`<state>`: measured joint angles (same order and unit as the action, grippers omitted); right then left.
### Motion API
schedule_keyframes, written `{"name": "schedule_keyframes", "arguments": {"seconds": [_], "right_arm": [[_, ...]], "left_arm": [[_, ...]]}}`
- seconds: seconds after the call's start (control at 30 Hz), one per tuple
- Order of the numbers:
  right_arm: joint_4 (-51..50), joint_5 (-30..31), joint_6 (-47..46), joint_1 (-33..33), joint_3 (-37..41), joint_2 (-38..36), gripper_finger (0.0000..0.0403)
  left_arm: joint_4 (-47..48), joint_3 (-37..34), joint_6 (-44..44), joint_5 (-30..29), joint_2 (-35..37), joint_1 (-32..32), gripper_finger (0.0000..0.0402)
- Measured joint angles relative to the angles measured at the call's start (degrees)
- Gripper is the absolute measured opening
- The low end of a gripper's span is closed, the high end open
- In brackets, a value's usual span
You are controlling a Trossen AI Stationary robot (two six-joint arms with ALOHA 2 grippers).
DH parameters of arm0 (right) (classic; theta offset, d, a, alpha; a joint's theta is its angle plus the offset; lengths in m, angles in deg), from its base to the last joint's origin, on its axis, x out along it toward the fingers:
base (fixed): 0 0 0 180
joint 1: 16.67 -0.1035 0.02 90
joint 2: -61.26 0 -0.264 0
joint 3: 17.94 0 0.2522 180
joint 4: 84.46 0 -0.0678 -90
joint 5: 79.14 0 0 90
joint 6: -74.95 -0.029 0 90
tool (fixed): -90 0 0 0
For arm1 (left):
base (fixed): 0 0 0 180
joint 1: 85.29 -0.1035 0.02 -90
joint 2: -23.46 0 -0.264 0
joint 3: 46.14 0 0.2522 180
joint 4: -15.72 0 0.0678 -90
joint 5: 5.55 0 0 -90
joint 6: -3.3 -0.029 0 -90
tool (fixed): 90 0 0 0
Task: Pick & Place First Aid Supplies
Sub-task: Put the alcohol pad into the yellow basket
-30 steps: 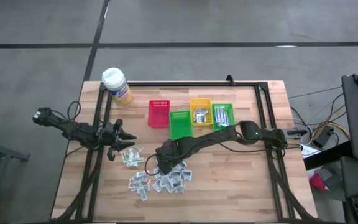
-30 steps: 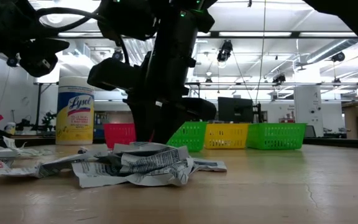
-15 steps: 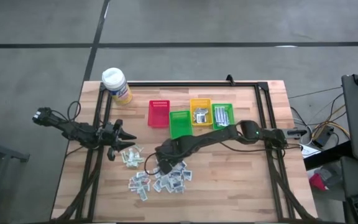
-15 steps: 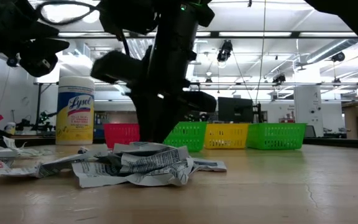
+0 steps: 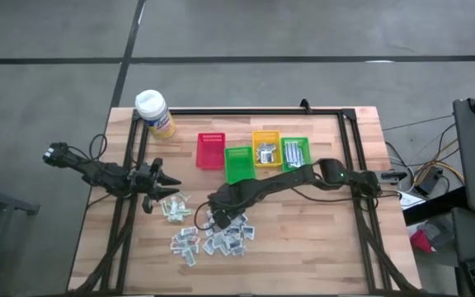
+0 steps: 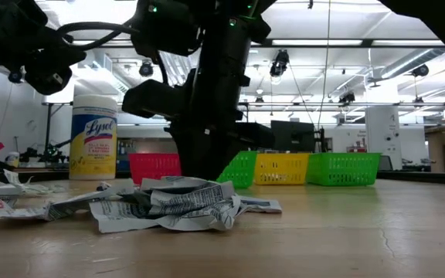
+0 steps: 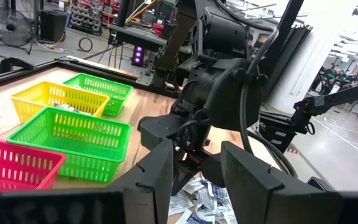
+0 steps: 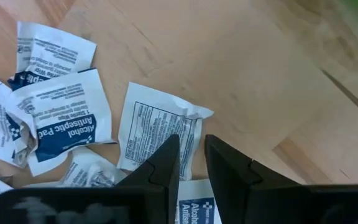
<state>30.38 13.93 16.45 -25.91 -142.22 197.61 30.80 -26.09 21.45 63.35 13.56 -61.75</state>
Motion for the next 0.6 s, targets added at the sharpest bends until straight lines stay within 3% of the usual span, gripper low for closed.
{"name": "schedule_keyframes", "arguments": {"seconds": [0.27,0.6], "right_arm": [[2.66,-0.05,-0.26,0.05,4.09,-0.37,0.0074],[4.00,0.00,0.86,0.16,5.94,-0.32,0.0013]], "left_arm": [[0.00,0.00,0.01,0.00,0.00,0.00,0.0131],[-0.02,0.00,0.02,0.00,-0.01,-0.01,0.0131]]}}
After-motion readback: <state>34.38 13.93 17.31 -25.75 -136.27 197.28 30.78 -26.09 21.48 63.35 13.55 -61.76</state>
